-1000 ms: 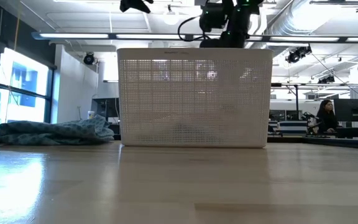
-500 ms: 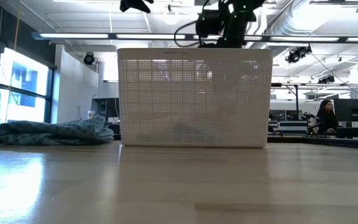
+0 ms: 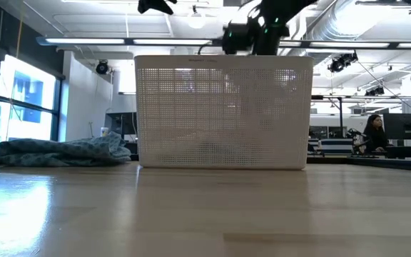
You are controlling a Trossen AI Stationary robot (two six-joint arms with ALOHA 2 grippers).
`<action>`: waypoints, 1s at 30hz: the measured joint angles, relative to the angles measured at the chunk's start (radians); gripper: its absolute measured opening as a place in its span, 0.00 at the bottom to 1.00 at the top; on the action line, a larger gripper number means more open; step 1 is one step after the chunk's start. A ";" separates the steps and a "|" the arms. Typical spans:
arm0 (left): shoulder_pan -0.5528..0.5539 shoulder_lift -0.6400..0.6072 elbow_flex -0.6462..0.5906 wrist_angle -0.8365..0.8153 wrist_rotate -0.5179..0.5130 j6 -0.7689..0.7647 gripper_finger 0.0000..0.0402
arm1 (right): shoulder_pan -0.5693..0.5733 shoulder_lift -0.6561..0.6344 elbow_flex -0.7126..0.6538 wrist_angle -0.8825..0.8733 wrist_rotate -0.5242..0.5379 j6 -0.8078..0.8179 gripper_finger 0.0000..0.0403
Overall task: Pick & place medical supplies in basket/bin
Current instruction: Put the white pill bottle into the white bin
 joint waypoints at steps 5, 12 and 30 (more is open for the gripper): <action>0.000 0.000 0.000 -0.004 -0.001 0.000 0.58 | -0.002 0.049 -0.001 0.014 -0.011 -0.008 0.42; 0.000 0.000 0.000 -0.009 -0.001 0.000 0.58 | -0.003 0.068 -0.001 0.050 -0.008 -0.011 0.41; 0.000 -0.001 0.000 -0.008 -0.002 0.016 0.58 | -0.004 0.121 0.000 0.071 0.045 0.009 0.44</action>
